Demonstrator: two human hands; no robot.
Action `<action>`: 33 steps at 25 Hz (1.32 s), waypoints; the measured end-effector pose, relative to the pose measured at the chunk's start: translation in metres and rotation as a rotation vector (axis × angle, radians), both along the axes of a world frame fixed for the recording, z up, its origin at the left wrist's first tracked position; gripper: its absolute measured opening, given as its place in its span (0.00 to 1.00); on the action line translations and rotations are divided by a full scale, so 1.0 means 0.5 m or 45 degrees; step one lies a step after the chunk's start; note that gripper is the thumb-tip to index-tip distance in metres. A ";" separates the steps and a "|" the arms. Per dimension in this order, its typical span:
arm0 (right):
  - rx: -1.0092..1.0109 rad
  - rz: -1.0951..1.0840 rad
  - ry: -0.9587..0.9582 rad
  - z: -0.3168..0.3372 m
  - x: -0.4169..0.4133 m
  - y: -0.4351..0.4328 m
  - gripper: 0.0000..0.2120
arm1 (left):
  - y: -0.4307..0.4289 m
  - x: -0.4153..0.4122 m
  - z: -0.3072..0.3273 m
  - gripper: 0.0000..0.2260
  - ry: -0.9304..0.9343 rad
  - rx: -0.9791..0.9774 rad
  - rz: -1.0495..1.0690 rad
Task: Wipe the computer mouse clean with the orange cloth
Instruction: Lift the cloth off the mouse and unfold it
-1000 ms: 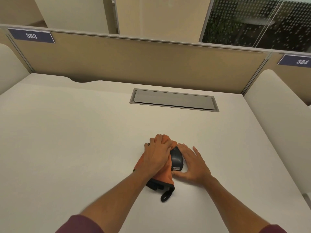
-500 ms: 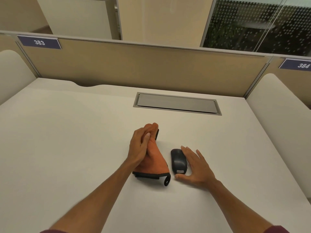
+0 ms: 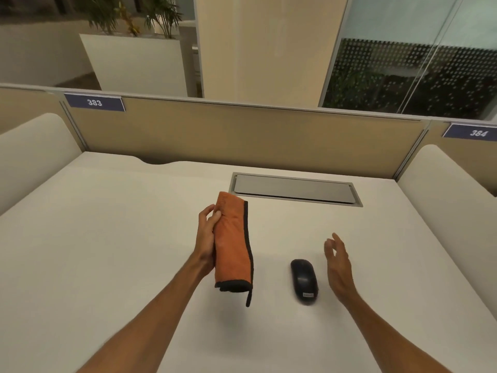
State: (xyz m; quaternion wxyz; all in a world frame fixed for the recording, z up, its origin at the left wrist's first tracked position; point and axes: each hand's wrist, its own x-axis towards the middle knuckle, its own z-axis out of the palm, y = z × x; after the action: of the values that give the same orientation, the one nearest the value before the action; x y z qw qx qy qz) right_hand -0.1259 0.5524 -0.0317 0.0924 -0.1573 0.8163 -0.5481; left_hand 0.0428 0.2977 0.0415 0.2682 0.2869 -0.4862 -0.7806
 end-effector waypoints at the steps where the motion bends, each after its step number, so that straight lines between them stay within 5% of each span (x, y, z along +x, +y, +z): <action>1: -0.048 -0.001 0.008 0.023 0.002 -0.025 0.26 | -0.007 0.001 0.009 0.16 0.028 0.051 -0.013; 5: -0.178 0.204 0.135 0.148 0.033 -0.151 0.13 | -0.027 0.011 0.051 0.21 0.142 0.266 -0.179; 10: -0.192 0.663 0.109 0.272 0.090 -0.298 0.19 | -0.075 0.013 0.100 0.18 0.193 0.066 -0.376; 14: -0.274 0.634 0.221 0.307 0.114 -0.376 0.08 | -0.136 0.014 0.122 0.22 0.178 -0.164 -0.512; 19: -0.267 0.674 0.201 0.330 0.124 -0.429 0.03 | -0.233 0.032 0.141 0.37 0.208 -0.307 -0.714; 27: -0.087 0.848 0.282 0.364 0.134 -0.481 0.08 | -0.290 0.038 0.155 0.33 0.194 -0.540 -0.653; 33: 0.256 0.806 0.554 0.378 0.095 -0.493 0.13 | -0.344 0.045 0.156 0.29 -0.098 -0.764 -0.528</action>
State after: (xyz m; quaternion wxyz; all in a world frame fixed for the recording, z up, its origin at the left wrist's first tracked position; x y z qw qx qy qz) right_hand -0.0786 0.3060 0.1574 0.0967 -0.5037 0.7776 -0.3636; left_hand 0.0653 0.1258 0.1196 0.1581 0.1199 -0.7510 -0.6297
